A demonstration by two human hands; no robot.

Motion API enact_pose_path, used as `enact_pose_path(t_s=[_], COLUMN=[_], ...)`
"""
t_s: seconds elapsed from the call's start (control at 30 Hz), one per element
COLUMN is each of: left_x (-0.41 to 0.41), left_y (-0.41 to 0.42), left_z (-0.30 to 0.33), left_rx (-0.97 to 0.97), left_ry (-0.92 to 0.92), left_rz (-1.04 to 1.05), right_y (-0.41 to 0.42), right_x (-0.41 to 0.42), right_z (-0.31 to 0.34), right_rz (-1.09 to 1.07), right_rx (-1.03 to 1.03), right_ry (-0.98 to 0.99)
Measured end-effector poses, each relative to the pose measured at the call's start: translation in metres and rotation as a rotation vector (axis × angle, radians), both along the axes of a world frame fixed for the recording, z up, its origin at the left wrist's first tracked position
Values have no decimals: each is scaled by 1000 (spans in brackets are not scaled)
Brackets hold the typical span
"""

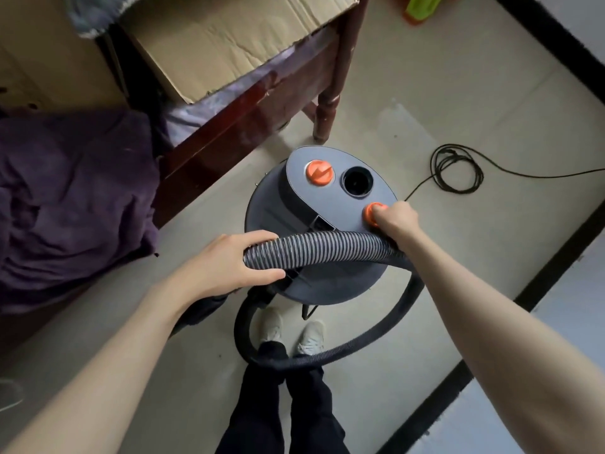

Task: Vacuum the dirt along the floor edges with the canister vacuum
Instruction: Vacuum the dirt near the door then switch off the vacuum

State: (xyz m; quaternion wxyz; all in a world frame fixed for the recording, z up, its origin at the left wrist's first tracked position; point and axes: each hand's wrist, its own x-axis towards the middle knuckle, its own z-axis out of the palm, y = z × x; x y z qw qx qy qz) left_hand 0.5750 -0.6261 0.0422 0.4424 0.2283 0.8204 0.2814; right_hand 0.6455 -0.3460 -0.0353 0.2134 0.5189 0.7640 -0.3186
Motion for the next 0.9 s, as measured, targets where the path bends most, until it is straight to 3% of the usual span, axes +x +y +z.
enact_pose_path(t_s=[0.23, 0.4, 0.5, 0.63, 0.9], left_x=[-2, -1, -4, -6, 5], left_y=[-1, -8, -21, -40, -69], left_z=[-7, -7, -7, -16, -50], left_rx=[19, 77, 133, 150, 99], left_ry=[-53, -105, -152, -166, -88], left_rz=[-6, 70, 145, 238, 216], right_y=[2, -23, -43, -63, -106], right_x=[20, 53, 79, 101, 113], right_z=[7, 21, 28, 30, 28], right_rz=[57, 41, 146, 402, 374], right_rx=[-32, -116, -130, -100, 51], right_ry=[94, 380, 500, 477, 451])
